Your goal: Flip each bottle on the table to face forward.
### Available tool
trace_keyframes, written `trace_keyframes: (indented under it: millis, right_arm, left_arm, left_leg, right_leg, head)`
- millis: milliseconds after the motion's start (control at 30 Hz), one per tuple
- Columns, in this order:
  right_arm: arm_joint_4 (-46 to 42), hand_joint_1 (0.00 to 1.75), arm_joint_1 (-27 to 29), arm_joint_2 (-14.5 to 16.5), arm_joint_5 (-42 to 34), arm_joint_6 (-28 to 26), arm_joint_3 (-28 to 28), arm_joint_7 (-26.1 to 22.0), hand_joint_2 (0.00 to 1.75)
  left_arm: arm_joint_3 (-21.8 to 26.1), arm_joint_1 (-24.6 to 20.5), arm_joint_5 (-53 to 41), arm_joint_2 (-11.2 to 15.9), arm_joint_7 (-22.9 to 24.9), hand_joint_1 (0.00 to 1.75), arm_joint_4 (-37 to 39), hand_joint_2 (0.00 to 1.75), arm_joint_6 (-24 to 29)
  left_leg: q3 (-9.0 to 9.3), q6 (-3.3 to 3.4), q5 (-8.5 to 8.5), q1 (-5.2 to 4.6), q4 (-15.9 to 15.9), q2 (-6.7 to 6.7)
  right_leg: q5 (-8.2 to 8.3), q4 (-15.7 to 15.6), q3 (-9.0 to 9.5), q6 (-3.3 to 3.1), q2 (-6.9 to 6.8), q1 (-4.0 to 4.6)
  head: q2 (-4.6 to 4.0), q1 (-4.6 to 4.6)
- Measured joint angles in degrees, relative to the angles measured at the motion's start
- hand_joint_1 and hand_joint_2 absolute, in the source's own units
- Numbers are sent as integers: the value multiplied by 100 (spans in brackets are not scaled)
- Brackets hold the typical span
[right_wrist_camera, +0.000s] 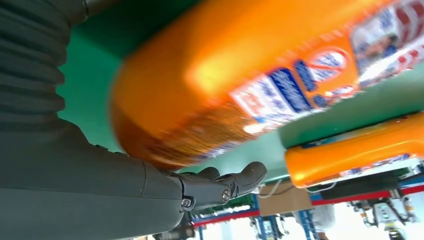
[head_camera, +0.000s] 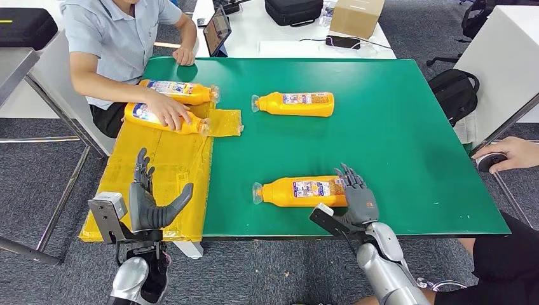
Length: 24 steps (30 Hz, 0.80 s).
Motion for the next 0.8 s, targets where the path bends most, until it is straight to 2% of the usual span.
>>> trace_keyframes:
  millis: [333, 633, 667, 767, 800]
  right_arm:
    - [845, 0, -737, 68, 372, 31, 282, 312, 175]
    - [1306, 0, -1053, 164, 491, 449, 463, 538, 175]
    - [1341, 18, -1079, 168, 500, 491, 473, 556, 175]
    - [1440, 147, -1167, 170, 545, 782, 515, 678, 175]
    - [1471, 173, -1205, 166, 561, 927, 537, 724, 175]
  left_arm:
    - [-142, -278, 445, -66, 314, 0, 306, 175, -74]
    - [-220, -390, 592, -94, 351, 0, 519, 175, -161]
    - [-229, -392, 594, -94, 352, 0, 526, 175, -167]
    - [-250, -394, 601, -93, 353, 0, 535, 175, -175]
    - [-252, -396, 603, -93, 354, 0, 537, 175, -179]
  left_leg:
    - [-1, 2, 0, 0, 1, -4]
    - [6, 1, -1, 0, 1, 3]
    - [7, 1, 0, 0, 1, 3]
    - [15, 1, -1, 0, 1, 9]
    - [22, 0, -2, 0, 1, 13]
  right_leg:
    - [0, 0, 0, 1, -1, 0]
    - [1, -1, 1, 0, 2, 0]
    - [1, -1, 1, 0, 2, 0]
    - [2, -2, 5, 0, 5, 0]
    - [2, -2, 8, -1, 8, 0]
  head:
    - [0, -1]
    - [0, -1]
    - [0, -1]
    - [0, 0]
    - [0, -1]
